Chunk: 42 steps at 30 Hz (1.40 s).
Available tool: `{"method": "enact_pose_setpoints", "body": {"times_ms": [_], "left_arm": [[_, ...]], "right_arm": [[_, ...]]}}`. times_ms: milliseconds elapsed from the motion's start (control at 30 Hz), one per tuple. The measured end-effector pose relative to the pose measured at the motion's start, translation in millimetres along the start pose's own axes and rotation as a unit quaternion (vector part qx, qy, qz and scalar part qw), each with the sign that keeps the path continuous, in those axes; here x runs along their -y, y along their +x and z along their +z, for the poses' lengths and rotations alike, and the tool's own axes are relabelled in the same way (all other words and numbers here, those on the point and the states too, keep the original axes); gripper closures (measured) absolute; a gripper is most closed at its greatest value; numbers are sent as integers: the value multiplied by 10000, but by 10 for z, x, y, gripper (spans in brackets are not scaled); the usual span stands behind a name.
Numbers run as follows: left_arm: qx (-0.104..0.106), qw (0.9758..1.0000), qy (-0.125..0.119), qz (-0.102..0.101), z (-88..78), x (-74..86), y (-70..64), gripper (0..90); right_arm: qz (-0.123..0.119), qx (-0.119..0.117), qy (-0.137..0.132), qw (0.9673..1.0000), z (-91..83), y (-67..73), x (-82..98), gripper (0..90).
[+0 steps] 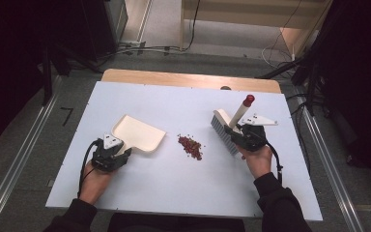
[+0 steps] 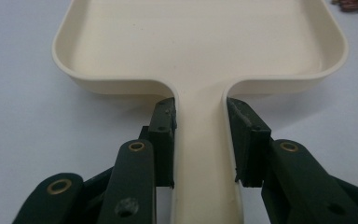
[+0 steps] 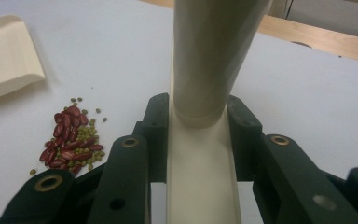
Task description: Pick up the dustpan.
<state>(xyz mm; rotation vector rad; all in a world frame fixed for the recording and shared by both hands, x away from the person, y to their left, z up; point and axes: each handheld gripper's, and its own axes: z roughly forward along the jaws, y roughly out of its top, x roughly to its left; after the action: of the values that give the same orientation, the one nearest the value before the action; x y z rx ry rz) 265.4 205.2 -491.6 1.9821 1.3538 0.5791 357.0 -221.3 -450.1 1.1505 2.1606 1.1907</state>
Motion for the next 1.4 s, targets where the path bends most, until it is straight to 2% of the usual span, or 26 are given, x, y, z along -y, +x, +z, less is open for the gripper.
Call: {"method": "enact_pose_setpoints", "body": {"times_ms": [267, 400, 600, 700, 933, 1067, 1200, 1300, 1400], "left_arm": [[291, 9989, 81, 347, -25, 2, -54, 667], [474, 9973, 122, 543, -23, 8, -73, 667], [756, 9928, 137, 921, -50, 18, -99, 667], [894, 9905, 164, 1027, -59, 20, -112, 667], [1177, 9826, 288, 1405, -46, 28, -197, 667], [1267, 9802, 281, 1495, -46, 13, -227, 667], [1297, 9796, 307, 1507, -41, 11, -241, 667], [1364, 9770, 299, 1614, -33, 12, -260, 666], [1410, 9758, 281, 1648, -22, 7, -275, 666]], "right_arm": [[-13, 20, -2, 10000, -6, -8, 3, 637], [-8, 26, -2, 10000, -8, -10, 4, 637], [-4, 23, 2, 10000, -7, -11, 5, 637], [-2, 24, 3, 10000, -7, -11, 5, 637], [-15, 30, -8, 10000, -8, -9, 3, 637], [-9, 24, -17, 10000, -11, -9, 1, 637], [0, 33, -5, 10000, -10, -9, 3, 637], [-4, 30, -20, 10000, -11, -8, 0, 637], [5, 38, -4, 10000, -9, -9, 1, 637]]}}
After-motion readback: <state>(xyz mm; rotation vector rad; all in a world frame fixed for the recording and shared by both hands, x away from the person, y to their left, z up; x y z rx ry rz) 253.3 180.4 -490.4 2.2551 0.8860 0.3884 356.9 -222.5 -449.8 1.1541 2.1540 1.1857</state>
